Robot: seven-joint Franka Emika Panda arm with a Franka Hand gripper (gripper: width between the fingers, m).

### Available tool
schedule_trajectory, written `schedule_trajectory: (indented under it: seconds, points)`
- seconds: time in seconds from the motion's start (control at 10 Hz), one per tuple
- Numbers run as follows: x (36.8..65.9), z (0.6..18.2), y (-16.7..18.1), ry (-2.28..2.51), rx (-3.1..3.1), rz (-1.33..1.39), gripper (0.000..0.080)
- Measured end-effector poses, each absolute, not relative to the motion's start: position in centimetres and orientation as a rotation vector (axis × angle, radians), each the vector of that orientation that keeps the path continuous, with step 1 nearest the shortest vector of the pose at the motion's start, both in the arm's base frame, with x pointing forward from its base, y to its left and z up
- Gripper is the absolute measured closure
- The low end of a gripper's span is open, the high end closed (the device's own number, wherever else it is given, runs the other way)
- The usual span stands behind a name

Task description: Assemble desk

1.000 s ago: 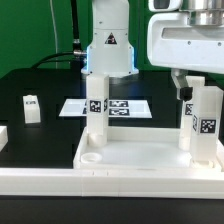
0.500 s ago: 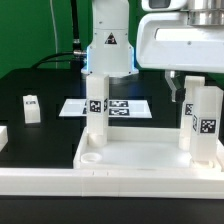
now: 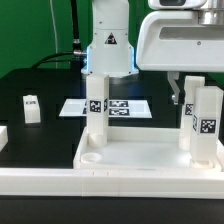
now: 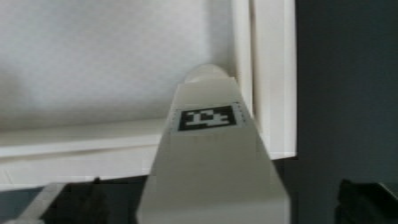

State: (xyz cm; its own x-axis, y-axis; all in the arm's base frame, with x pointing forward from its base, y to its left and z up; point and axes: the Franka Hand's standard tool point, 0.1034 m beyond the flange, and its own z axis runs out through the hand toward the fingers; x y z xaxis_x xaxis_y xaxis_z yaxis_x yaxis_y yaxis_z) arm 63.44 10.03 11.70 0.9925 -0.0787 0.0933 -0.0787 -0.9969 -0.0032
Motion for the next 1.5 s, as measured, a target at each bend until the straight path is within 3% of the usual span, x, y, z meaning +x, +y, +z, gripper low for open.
schedule_trajectory:
  seconds: [0.2,0.4,0.5,0.6,1.0,1.5]
  points:
    - [63.49,11.75,9.96,-0.01,3.132,0.148,0.015]
    - [63.47,11.7,9.93,-0.019,3.132,0.147,0.0421]
    - [63.47,11.69,9.91,-0.019,3.132,0.146,0.0421]
    - [63.47,11.69,9.92,-0.035,3.133,0.146,0.051]
    - [63.47,11.67,9.89,-0.275,3.129,0.146,0.0509]
    - [63.42,11.53,9.79,-1.182,2.972,0.113,0.0509]
